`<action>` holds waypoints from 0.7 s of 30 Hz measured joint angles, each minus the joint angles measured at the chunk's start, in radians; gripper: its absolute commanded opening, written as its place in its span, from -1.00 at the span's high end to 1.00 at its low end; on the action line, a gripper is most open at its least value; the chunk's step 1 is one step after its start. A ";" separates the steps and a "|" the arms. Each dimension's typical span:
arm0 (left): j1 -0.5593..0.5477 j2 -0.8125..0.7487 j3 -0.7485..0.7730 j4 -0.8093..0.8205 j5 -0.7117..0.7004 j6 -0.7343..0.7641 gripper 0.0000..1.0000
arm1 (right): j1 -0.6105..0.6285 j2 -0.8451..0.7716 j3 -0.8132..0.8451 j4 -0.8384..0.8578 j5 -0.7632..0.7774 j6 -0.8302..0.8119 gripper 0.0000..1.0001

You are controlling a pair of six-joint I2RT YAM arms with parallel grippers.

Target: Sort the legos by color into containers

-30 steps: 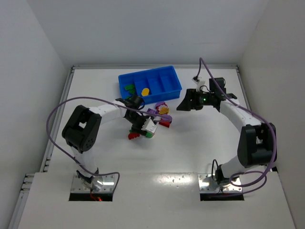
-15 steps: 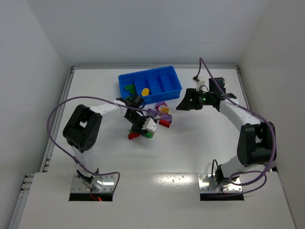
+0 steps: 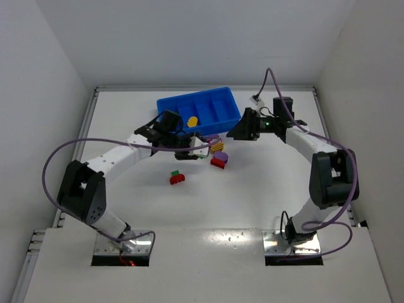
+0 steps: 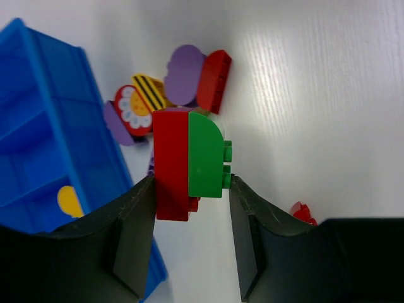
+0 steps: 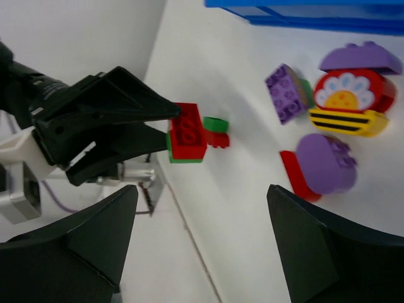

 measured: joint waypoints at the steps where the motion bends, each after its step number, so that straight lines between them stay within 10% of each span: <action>1: 0.000 -0.011 0.000 0.013 -0.003 -0.013 0.51 | 0.002 0.005 0.003 0.025 -0.022 0.030 -0.69; 21: -0.020 -0.109 -0.013 0.148 0.021 -0.092 0.54 | 0.075 0.067 0.071 0.023 -0.195 0.025 -0.66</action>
